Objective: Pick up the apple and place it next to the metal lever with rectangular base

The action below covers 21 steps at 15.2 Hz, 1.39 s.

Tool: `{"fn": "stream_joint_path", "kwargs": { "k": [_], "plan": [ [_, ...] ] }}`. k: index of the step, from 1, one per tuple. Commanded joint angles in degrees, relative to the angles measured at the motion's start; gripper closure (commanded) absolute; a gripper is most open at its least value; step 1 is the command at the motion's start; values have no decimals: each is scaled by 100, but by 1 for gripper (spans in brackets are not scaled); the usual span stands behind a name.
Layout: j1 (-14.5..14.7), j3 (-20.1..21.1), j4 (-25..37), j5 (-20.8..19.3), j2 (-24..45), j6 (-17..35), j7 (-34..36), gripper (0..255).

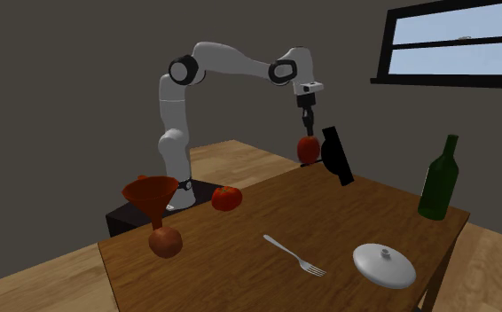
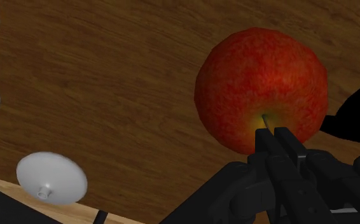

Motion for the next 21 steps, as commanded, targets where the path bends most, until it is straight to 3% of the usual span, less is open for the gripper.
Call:
{"fn": "stream_joint_path", "kwargs": {
  "k": [1,21],
  "plan": [
    [3,3,-144,-5,7,155,19,255],
    [-17,-9,-1323,-9,315,1636,105,255]
  ]
}}
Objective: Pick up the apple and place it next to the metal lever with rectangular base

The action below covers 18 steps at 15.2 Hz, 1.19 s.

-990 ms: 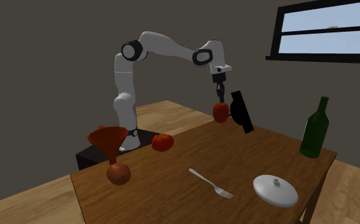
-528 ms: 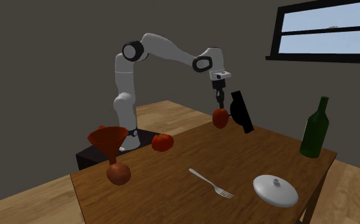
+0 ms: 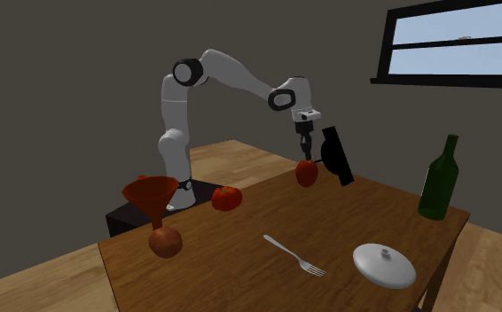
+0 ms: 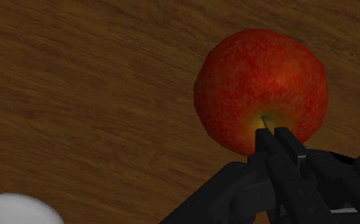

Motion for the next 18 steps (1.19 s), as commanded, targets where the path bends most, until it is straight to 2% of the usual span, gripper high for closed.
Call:
{"fn": "stream_joint_path", "kwargs": {
  "k": [1,5,12,13,18],
  "plan": [
    [-4,-2,-105,2,46,156,6,255],
    [-9,-2,-251,10,148,402,15,255],
    [-9,-2,-249,10,149,402,15,255],
    [-9,-2,-250,10,149,403,15,0],
    [-9,-2,-250,10,149,403,15,0]
  ]
}}
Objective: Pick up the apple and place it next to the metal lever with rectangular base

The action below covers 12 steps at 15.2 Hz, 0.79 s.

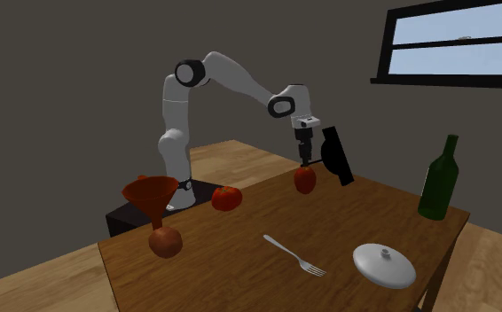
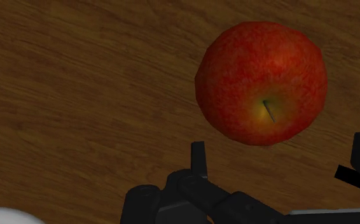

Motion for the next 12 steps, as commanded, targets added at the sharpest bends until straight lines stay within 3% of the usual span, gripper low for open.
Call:
{"fn": "stream_joint_path", "kwargs": {
  "k": [1,4,12],
  "plan": [
    [13,3,46,-21,-119,-165,14,0],
    [47,20,213,-71,-420,-633,49,0],
    [47,21,212,-71,-420,-631,49,0]
  ]
}}
